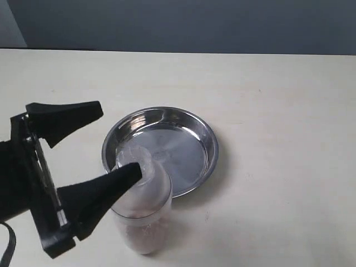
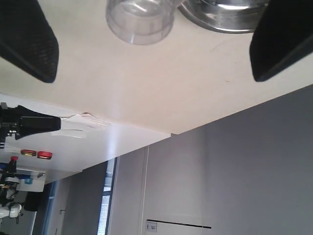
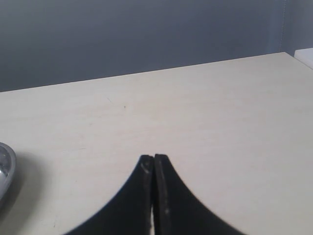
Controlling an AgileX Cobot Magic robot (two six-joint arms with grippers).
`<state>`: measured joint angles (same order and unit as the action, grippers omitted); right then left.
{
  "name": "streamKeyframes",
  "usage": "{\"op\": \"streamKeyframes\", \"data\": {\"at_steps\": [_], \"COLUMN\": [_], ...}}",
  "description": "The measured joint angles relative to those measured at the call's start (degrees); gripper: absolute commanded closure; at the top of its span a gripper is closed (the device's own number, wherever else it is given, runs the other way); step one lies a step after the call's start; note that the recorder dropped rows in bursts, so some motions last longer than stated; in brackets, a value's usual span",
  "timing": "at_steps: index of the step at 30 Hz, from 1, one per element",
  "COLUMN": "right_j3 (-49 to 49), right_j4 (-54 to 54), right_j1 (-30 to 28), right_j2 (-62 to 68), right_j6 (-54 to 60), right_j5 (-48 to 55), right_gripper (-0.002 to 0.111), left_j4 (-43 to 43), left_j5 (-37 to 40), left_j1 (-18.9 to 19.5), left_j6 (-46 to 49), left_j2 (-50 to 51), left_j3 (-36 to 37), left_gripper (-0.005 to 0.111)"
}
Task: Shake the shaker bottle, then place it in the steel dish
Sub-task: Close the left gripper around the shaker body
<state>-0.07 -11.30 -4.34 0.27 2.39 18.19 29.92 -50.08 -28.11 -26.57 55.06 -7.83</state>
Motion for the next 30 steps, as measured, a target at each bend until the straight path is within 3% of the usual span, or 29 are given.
{"op": "streamKeyframes", "data": {"at_steps": [17, 30], "right_j3": [0.00, 0.00], "right_j4": [0.00, 0.00], "right_j1": [0.00, 0.00], "right_j2": [0.00, 0.00], "right_j6": [0.00, 0.00], "right_j5": [0.00, 0.00], "right_gripper": [0.109, 0.109], "left_j4": [-2.68, -2.74], "left_j5": [-14.93, -19.88], "left_j1": [0.00, -0.08], "left_j6": [8.24, 12.75], "left_j2": [17.49, 34.24], "left_j3": [2.40, 2.29], "left_gripper": [0.002, 0.002]}}
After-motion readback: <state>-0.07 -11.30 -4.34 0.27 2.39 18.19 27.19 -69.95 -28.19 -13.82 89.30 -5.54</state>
